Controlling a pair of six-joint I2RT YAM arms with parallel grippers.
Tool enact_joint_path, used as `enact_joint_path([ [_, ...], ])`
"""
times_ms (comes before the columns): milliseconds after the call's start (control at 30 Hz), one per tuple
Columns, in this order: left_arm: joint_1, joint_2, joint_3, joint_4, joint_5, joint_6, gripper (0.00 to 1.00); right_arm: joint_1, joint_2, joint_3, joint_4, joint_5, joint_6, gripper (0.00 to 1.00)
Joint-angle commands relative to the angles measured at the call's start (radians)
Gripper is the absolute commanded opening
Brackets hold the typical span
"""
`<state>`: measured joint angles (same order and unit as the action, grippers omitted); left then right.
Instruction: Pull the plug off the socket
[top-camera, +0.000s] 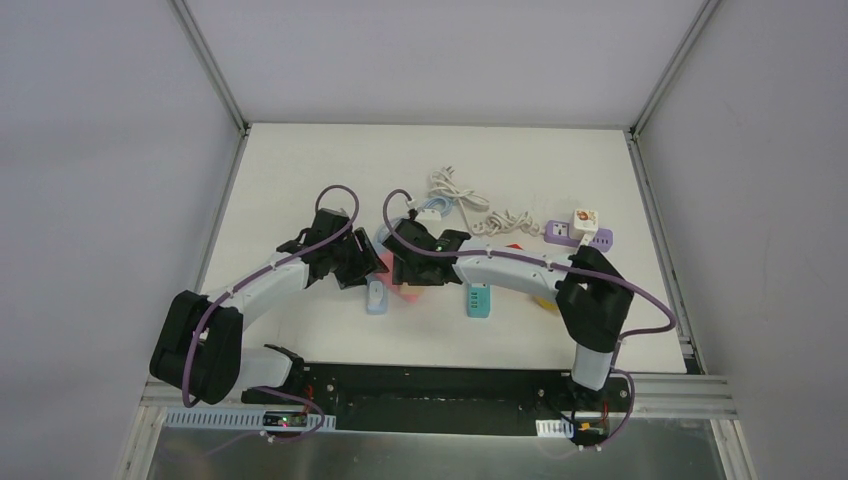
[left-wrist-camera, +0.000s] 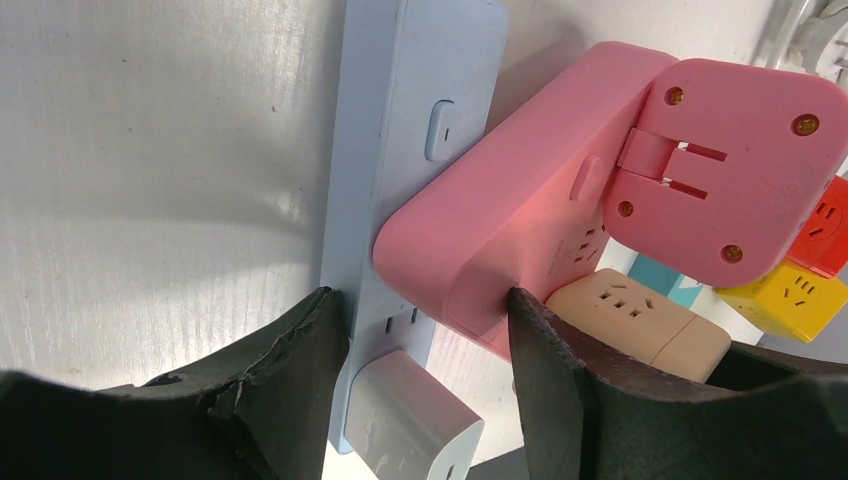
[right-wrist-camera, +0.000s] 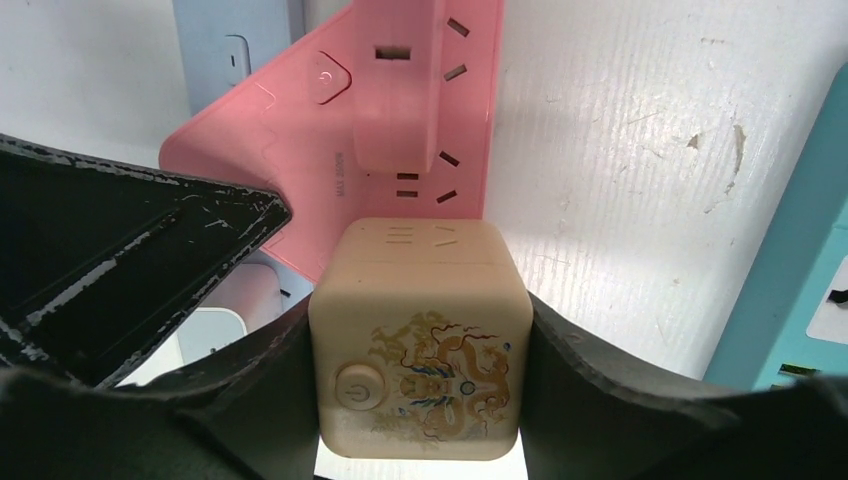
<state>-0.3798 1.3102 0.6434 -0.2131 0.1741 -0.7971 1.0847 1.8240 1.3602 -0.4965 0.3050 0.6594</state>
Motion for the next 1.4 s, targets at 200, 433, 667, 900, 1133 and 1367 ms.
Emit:
enact_joint_path([
  [200, -0.019, 0.078, -0.045, -0.196, -0.151, 0.032, 0.41, -0.014, -0.186, -0.182, 0.425, -0.370, 0.062, 0.00],
  [433, -0.021, 0.080, -0.044, -0.205, -0.155, 0.042, 0.41, 0.035, -0.019, -0.013, 0.172, -0.218, 0.034, 0.00],
  [667, -0.021, 0.083, -0.041, -0.209, -0.159, 0.048, 0.40, 0.016, -0.107, -0.067, 0.267, -0.327, 0.017, 0.00],
  [900, -0.021, 0.083, -0.039, -0.213, -0.162, 0.053, 0.40, 0.026, -0.093, -0.069, 0.273, -0.279, 0.011, 0.00],
  [1133, -0.022, 0.089, -0.036, -0.215, -0.161, 0.057, 0.39, 0.070, -0.033, 0.046, 0.172, -0.234, -0.019, 0.00],
  [1367, -0.025, 0.092, -0.039, -0.213, -0.164, 0.057, 0.39, 0.015, -0.162, -0.096, 0.337, -0.345, 0.017, 0.00],
])
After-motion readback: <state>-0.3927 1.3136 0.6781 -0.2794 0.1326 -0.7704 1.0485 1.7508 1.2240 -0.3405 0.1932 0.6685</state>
